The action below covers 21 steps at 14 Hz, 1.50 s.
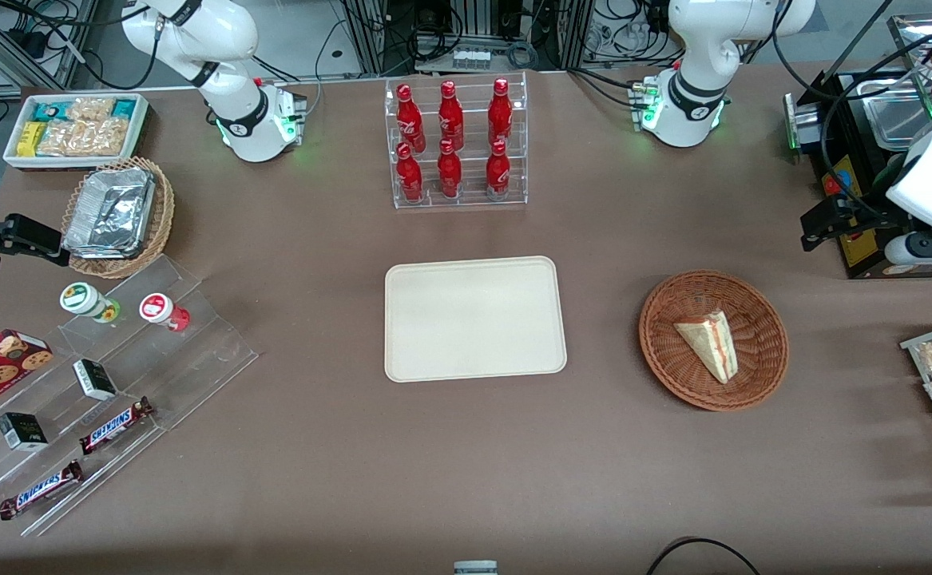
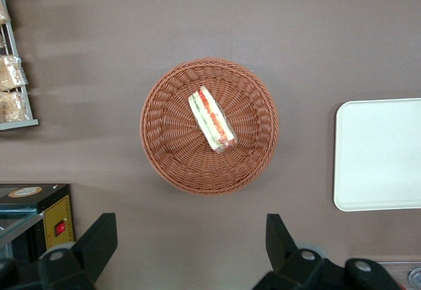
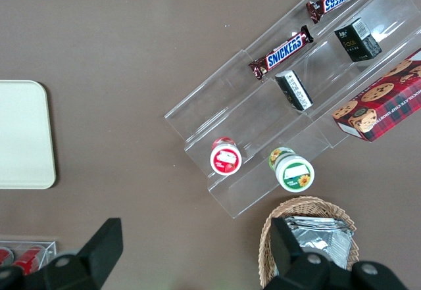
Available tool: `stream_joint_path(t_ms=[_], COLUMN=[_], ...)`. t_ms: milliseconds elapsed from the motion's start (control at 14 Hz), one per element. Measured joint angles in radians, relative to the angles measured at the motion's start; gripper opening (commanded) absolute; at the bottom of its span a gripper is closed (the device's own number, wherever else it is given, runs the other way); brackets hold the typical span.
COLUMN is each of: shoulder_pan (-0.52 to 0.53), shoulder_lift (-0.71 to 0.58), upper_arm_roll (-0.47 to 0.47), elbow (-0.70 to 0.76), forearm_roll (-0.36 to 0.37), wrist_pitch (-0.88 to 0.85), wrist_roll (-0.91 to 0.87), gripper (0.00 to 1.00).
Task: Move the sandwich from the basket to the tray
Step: 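Move the left gripper over the wrapped sandwich in the wicker basket, then lower the left gripper and close it on the wrapped sandwich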
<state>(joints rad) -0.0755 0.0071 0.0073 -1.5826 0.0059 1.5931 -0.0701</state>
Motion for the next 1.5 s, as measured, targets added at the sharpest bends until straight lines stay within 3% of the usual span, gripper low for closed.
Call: stream_joint_path(t_ms=[714,1500], shoulder_pan=[-0.002,-0.034], shoulder_lift=[0.081,0.097], upper_arm_roll=[-0.016,-0.021], elbow=[-0.024,-0.415], forearm_roll=[-0.003,-0.002], wrist_pitch=[0.056,0.524], wrist_roll=[-0.019,-0.379], gripper=[1.00,1.00])
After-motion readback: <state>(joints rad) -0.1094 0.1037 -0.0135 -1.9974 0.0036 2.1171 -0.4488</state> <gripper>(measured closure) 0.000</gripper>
